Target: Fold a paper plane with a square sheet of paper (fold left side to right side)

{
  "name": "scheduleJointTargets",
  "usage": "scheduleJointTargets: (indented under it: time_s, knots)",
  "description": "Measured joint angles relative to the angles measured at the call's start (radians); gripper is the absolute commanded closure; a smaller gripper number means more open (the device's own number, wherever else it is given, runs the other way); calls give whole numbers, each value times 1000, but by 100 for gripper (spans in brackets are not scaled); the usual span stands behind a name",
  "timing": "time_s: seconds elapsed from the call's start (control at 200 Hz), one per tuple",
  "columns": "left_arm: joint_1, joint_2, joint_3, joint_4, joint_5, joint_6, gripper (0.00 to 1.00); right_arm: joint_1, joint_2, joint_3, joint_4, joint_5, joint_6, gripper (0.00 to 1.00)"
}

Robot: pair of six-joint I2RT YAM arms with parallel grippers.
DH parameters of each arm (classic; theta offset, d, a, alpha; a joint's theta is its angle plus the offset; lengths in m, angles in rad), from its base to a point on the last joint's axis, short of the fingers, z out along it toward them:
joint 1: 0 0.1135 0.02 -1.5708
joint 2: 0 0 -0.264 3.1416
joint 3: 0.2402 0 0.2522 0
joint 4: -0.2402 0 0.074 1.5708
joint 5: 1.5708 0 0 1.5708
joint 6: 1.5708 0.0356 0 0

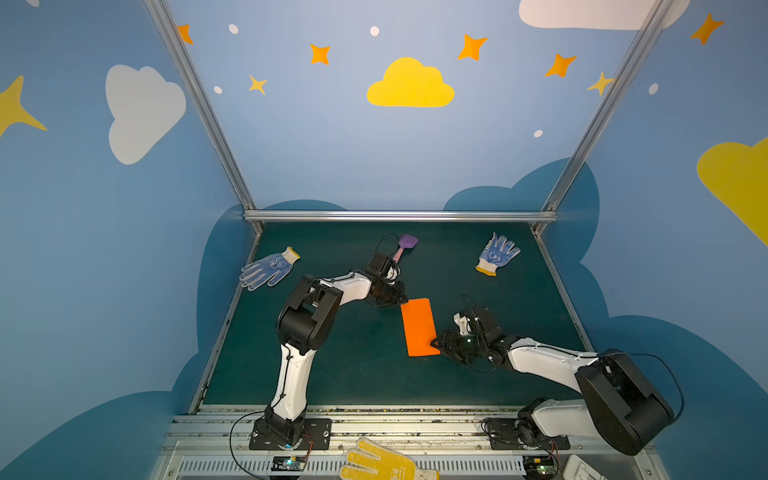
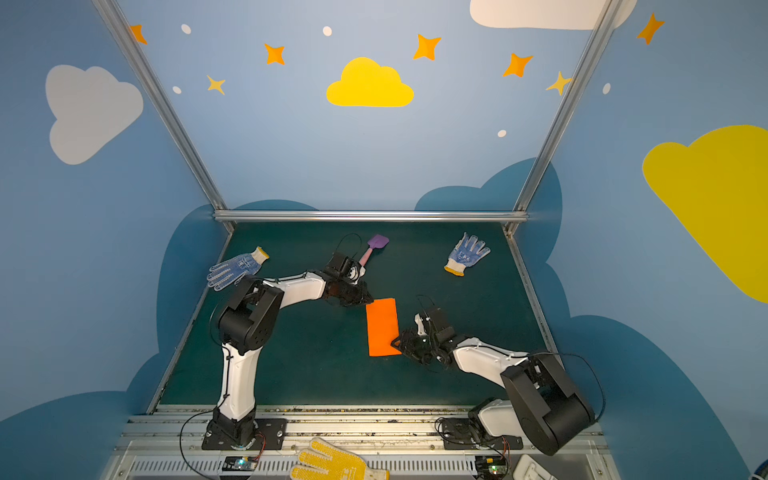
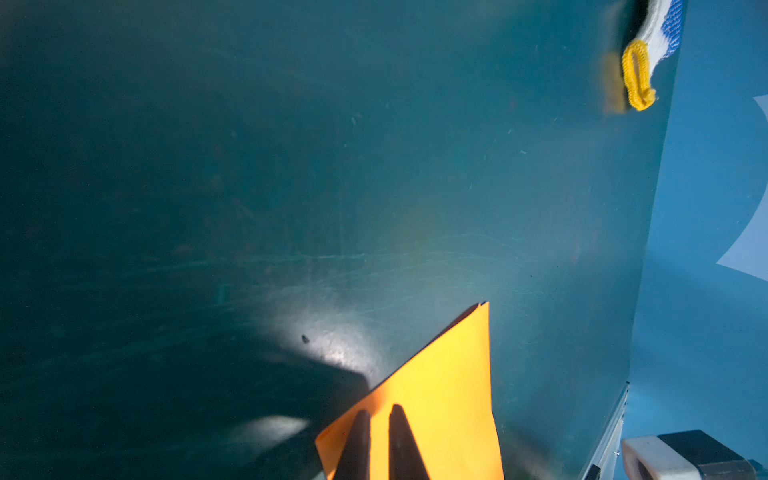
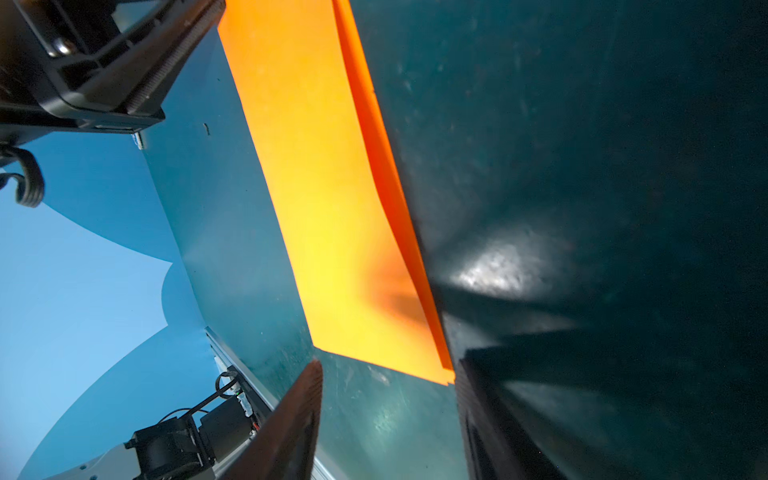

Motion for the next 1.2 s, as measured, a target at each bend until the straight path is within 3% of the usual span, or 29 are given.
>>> scheduleJointTargets:
  time_s: [0.205,0.431,1.201]
  knots:
    - [1,0,-2,2,1,0,88,2,20,-2,19,-11,17,60]
    - [2,0,-2,3,2,0,88,3,27,-1,19,-14,23,63]
    - [3,0,-5,7,3,0,90,-53,102,49,147,-69,-51,56]
